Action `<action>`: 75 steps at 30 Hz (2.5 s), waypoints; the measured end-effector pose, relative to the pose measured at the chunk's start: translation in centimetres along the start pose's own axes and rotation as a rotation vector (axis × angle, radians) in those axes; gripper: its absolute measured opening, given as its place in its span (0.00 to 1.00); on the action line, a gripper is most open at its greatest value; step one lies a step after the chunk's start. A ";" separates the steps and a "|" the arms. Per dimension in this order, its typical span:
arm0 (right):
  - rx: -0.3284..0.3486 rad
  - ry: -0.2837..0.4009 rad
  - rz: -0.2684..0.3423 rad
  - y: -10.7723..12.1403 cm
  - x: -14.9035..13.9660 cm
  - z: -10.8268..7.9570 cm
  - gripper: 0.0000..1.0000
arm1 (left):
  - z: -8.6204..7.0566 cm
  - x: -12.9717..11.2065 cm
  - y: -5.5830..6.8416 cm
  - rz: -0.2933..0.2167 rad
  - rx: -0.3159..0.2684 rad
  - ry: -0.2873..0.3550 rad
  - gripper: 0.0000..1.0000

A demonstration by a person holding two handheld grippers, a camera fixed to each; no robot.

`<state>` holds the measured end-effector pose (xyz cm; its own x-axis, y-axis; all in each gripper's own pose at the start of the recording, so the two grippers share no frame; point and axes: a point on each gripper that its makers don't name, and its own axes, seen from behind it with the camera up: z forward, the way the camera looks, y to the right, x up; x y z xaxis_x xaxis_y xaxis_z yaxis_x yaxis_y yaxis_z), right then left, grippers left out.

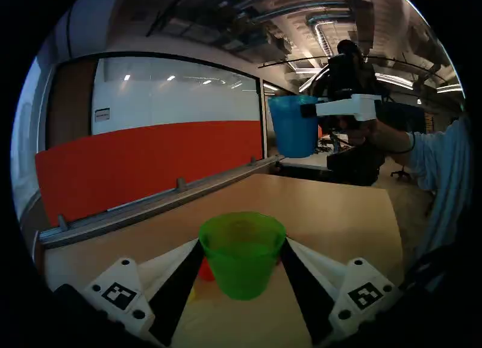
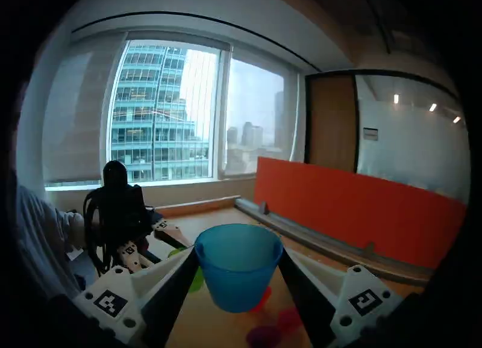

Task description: Pour water

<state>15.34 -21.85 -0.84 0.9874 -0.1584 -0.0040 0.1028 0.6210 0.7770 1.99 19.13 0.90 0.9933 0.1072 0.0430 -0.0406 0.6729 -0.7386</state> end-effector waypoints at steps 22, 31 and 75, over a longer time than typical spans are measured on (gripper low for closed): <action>0.068 -0.185 -0.011 -1.7 -9.3 -0.4 0.92 | 0.4 -6.0 0.2 0.023 -0.030 -0.187 0.86; 0.084 -0.254 -0.033 -2.2 -12.9 0.1 0.92 | 0.6 -8.1 0.7 0.037 -0.055 -0.257 0.86; 0.148 -0.440 -0.061 -3.8 -24.6 1.1 0.93 | 3.2 -16.0 0.8 0.049 -0.109 -0.472 0.87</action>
<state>-9.45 -21.16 -2.99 0.8316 -0.5218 0.1902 0.1091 0.4891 0.8654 -14.32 20.29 1.79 0.8319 0.4742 0.2882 -0.0497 0.5809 -0.8124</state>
